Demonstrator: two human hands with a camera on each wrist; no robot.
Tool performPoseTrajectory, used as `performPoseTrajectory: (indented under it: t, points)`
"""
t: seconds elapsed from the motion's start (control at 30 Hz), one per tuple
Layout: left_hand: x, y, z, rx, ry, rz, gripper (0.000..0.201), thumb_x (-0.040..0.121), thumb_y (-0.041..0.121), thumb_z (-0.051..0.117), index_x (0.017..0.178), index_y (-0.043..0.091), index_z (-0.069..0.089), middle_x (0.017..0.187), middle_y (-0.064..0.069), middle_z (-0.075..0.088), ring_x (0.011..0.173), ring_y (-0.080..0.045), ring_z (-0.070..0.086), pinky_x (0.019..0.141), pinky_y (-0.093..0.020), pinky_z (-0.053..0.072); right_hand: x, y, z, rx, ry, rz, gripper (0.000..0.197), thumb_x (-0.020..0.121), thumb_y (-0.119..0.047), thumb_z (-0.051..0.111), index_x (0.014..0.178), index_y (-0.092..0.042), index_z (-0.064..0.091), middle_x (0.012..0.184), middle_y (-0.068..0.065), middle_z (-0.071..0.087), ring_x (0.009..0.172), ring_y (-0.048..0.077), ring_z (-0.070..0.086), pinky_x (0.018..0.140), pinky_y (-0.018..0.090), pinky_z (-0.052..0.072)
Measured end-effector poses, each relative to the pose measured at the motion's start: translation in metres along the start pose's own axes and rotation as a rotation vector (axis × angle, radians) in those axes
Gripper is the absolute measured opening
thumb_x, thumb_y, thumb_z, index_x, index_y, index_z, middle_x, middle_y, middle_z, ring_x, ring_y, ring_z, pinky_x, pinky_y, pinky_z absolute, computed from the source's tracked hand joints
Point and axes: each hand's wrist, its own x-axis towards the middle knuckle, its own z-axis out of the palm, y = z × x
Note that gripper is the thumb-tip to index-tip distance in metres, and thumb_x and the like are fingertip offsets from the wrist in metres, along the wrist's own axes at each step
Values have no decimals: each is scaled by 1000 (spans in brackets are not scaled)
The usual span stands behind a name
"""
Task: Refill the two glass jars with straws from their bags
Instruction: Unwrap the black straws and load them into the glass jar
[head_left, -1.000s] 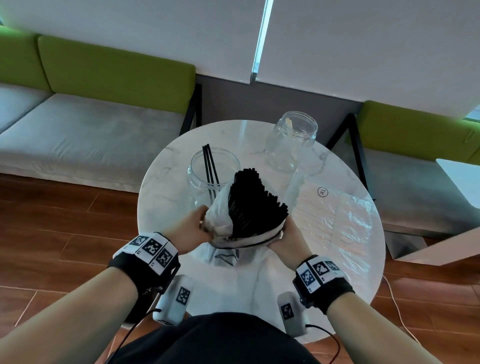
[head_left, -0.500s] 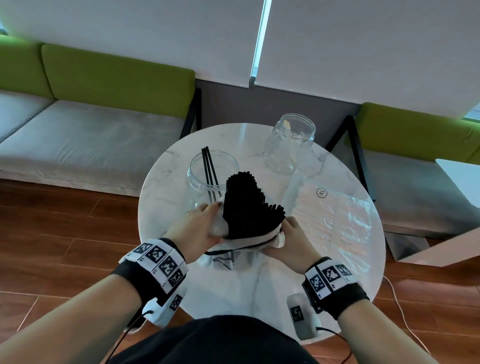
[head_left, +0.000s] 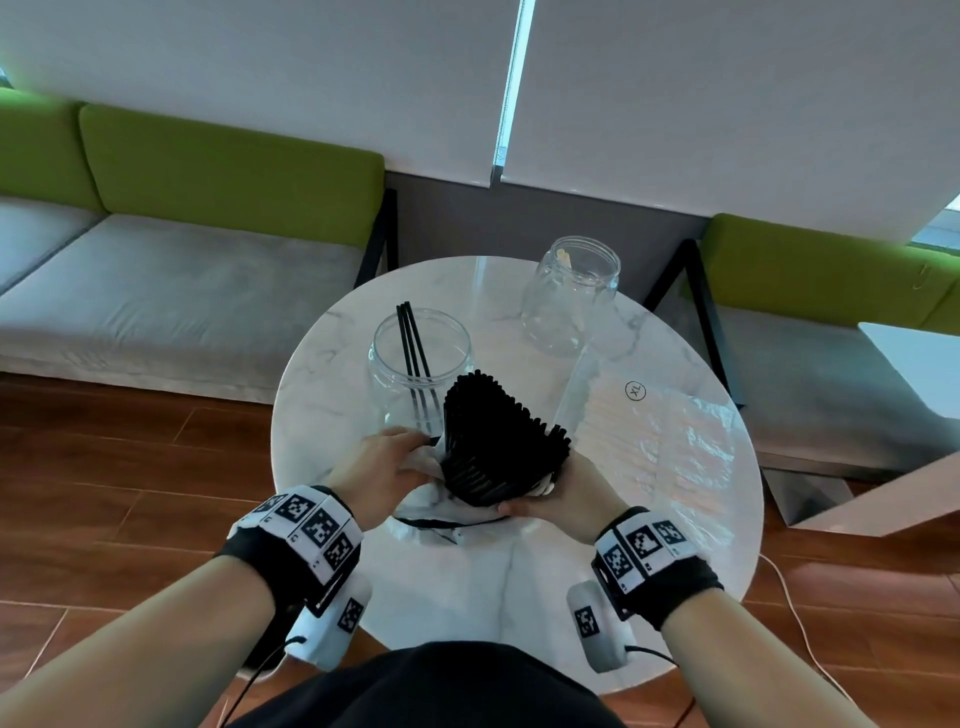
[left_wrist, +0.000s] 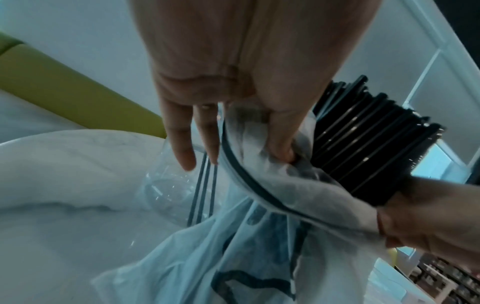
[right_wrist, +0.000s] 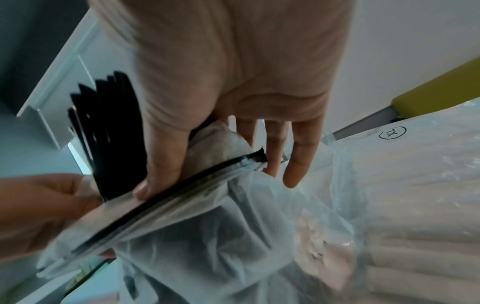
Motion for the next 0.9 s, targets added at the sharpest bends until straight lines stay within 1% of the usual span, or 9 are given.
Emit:
performPoseTrajectory:
  t: [0.13,0.27,0.33,0.4,0.5,0.6,0.7,0.8,0.9]
  points:
    - [-7,8,2,-205,-150,-225,19,82,20,66,88,6,53,79,-6,56,76,-18,50,73,-35,41,6,6,18,-6,3,12,60,54,-19,92,107,-22,65,107,-3,67,99,8,61,84,21,47]
    - [-18,-1,-6,-444,-57,-258,28,76,16,65,100,10,53,91,-9,64,80,-15,60,81,-26,48,12,-6,44,-12,-41,-11,93,41,-45,90,125,-25,54,120,-4,60,110,8,58,93,30,50]
    - [-25,-5,-18,-485,10,-274,30,82,-6,58,108,6,51,93,-10,62,72,3,60,68,-12,48,18,-16,58,-6,-68,-39,101,40,-46,90,129,-29,47,124,-5,56,115,8,55,97,35,49]
    - [-31,-11,-33,-519,55,-300,43,82,-14,56,118,8,48,99,-12,61,73,4,62,63,-11,51,26,-29,69,-56,-98,-85,103,41,-45,90,132,-29,45,126,-4,53,117,10,52,100,36,46]
    - [-37,-26,-53,-596,51,-345,57,82,-11,58,131,16,44,112,-23,62,97,-25,65,86,-35,55,39,-50,79,-132,-157,-172,103,51,-32,92,139,-19,39,131,-5,44,117,9,48,106,30,39]
    - [-38,-35,-62,-636,65,-416,36,80,-7,62,114,6,59,107,-28,65,103,-38,62,97,-53,45,49,-62,89,-282,-121,-203,104,61,-35,87,146,-24,28,138,-6,38,117,17,53,101,36,44]
    - [-34,-44,-57,-427,120,-440,10,81,12,65,90,8,66,96,-23,68,95,-38,64,89,-52,50,55,-63,97,-329,-83,-172,95,66,-36,83,144,-26,29,137,-3,41,117,24,54,95,43,47]
    - [-31,-56,-54,-284,140,-465,36,62,50,60,72,16,66,85,-20,67,86,-41,63,79,-53,51,55,-60,94,-369,-55,-189,85,67,-40,81,139,-25,37,131,-2,44,117,24,50,95,41,46]
    - [-36,-51,-60,-273,110,-473,34,76,40,63,79,6,66,81,-20,69,75,-35,64,72,-43,51,48,-59,85,-408,86,-324,91,61,-42,83,138,-19,41,125,2,44,114,23,40,98,38,42]
